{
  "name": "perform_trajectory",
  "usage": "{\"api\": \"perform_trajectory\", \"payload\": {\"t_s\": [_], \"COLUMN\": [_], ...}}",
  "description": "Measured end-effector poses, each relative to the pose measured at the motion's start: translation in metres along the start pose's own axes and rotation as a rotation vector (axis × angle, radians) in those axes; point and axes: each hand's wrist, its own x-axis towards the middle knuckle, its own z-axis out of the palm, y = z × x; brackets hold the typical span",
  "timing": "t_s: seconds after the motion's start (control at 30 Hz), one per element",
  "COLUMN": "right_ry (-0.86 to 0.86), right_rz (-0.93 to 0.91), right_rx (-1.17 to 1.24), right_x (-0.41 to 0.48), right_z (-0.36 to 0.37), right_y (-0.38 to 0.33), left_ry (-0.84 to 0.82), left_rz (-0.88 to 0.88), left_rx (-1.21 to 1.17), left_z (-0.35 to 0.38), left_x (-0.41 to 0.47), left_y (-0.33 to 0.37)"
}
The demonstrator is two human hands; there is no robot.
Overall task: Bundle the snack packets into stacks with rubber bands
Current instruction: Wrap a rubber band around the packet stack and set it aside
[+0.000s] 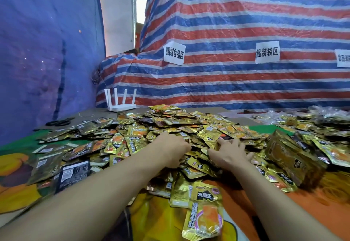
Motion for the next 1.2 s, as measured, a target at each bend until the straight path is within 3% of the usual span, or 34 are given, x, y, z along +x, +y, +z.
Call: {"api": "perform_trajectory", "payload": {"t_s": [0.1, 0.23, 0.4, 0.57, 0.7, 0.8, 1.0, 1.2], "right_ry": [0.032, 0.066, 0.296, 0.513, 0.727, 0.79, 0.66, 0.191], "right_rz": [0.037, 0.009, -0.211, -0.259, -0.309, -0.226, -0.016, 0.189], "right_rx": [0.062, 0.029, 0.026, 0.256, 0.505, 0.674, 0.923, 1.171], "right_x": [0.006, 0.006, -0.011, -0.013, -0.014, -0.016, -0.018, -0.018], "right_z": [0.002, 0.001, 0.001, -0.014, -0.029, -0.038, -0.032, -0.018], "right_y": [0.001, 0.001, -0.011, -0.003, 0.002, 0.007, 0.011, -0.008], "left_ry": [-0.038, -0.019, 0.144, 0.446, 0.754, 0.913, 1.166, 0.989], "left_rz": [0.034, 0.065, 0.055, -0.116, -0.264, -0.357, -0.591, -0.758], "left_rx": [0.174, 0.209, 0.118, -0.088, -0.491, -0.703, -1.148, -1.358], "left_z": [-0.007, 0.0, 0.025, 0.036, 0.036, 0.035, 0.021, 0.036], "left_x": [0.009, 0.007, -0.005, -0.021, -0.041, -0.049, -0.053, -0.054], "left_y": [-0.006, -0.013, -0.02, -0.027, -0.033, -0.033, -0.04, -0.04]}}
